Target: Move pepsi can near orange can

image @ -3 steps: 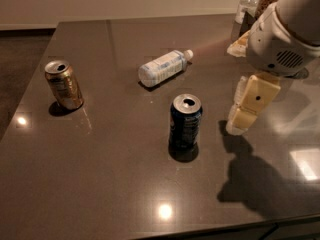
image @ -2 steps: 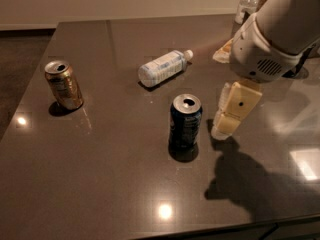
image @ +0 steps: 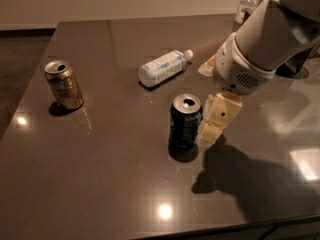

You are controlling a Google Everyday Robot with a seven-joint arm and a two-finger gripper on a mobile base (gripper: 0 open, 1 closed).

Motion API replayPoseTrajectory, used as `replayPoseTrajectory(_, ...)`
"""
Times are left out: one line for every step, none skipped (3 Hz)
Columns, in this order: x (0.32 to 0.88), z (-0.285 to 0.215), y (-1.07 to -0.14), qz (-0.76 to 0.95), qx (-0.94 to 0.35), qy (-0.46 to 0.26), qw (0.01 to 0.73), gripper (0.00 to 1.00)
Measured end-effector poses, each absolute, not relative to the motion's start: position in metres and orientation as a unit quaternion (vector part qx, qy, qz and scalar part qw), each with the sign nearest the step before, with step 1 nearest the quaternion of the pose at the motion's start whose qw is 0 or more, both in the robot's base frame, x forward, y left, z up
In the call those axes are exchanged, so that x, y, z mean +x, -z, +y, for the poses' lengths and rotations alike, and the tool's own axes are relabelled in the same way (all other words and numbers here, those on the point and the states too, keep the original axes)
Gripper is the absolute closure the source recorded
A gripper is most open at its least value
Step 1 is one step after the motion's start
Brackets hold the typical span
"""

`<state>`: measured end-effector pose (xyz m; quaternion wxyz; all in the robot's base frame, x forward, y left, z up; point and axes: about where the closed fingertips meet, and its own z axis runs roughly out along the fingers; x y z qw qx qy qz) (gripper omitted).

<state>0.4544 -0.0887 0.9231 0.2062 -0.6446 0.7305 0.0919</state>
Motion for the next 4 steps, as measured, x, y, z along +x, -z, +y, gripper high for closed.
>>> replayPoseTrajectory(0.452, -0.078, -0.915, 0.723, -0.651, -0.105, 0.207, 0.00)
replayPoseTrajectory(0.447, -0.067, -0.912, 0.713, -0.658, -0.117, 0.213, 0.00)
replayPoseTrajectory(0.442, -0.057, -0.908, 0.702, -0.668, -0.126, 0.210, 0.17)
replayPoseTrajectory(0.439, -0.052, -0.908, 0.697, -0.674, -0.129, 0.208, 0.41)
